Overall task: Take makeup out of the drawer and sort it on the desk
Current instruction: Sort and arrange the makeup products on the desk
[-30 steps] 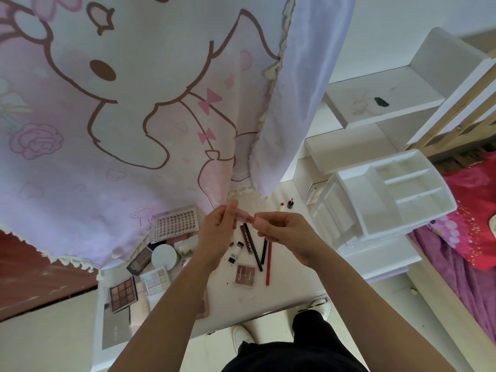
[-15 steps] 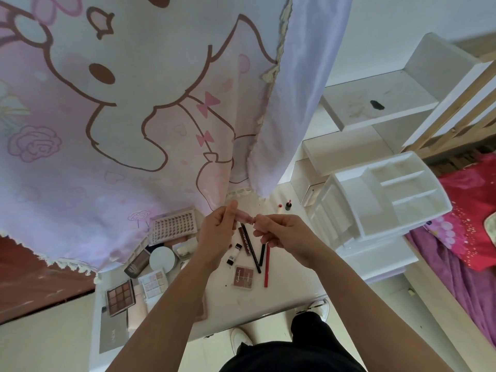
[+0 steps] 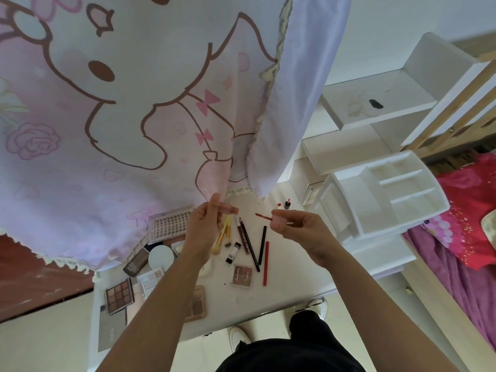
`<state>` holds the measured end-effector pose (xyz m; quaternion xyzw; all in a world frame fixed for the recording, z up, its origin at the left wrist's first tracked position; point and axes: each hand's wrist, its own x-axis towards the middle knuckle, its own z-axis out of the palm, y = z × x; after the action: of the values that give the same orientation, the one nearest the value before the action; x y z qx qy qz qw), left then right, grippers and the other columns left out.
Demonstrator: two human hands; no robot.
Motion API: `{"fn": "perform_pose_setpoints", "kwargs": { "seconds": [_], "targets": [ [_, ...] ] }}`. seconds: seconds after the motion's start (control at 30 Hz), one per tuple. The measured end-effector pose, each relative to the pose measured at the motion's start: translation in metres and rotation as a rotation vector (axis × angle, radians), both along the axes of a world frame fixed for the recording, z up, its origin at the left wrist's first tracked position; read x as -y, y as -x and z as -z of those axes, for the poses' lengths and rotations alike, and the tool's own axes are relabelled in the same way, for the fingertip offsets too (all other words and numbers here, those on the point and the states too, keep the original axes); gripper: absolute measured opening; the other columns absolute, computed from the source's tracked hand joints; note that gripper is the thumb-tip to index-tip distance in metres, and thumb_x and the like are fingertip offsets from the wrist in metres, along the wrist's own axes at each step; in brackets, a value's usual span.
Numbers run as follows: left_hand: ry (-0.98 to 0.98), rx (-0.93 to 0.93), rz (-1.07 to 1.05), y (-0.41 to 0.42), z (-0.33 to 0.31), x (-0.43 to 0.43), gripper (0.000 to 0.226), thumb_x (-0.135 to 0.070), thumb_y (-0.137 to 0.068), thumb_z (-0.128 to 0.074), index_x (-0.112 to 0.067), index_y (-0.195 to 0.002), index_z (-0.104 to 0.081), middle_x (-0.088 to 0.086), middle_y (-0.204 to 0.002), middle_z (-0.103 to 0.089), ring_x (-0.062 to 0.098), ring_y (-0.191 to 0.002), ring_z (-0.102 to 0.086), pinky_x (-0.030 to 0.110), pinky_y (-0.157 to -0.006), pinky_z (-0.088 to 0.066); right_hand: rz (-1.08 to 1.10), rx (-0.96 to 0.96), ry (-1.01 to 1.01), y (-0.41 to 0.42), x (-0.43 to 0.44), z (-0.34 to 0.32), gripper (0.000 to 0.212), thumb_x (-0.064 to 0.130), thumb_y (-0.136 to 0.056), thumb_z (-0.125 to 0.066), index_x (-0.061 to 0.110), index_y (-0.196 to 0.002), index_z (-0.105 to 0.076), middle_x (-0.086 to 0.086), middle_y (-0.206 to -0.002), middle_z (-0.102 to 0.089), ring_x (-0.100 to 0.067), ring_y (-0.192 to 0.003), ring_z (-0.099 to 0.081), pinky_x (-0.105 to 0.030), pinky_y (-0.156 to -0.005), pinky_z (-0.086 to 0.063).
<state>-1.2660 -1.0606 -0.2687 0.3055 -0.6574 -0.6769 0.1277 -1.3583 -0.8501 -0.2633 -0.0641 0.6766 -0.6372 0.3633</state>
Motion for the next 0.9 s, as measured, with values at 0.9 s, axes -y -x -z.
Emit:
{"fn": "perform_pose_setpoints", "kwargs": {
  "seconds": [0.9],
  "targets": [
    [0.213, 0.306, 0.154, 0.075, 0.148, -0.075, 0.011, -0.034, -0.088, -0.071, -0.026, -0.095, -0.067, -0.015, -0.094, -0.07, -0.001, -0.094, -0.064, 0.023, -0.086, -0.053, 0.453, -0.08, -0.286, 0.044, -0.018, 0.121, 0.019, 0.05, -0.088, -0.071, 0.035, -0.1, -0.074, 0.014, -0.092, -0.075, -0.008, -0.085, -0.072, -0.026, -0.081, -0.057]
  ]
}}
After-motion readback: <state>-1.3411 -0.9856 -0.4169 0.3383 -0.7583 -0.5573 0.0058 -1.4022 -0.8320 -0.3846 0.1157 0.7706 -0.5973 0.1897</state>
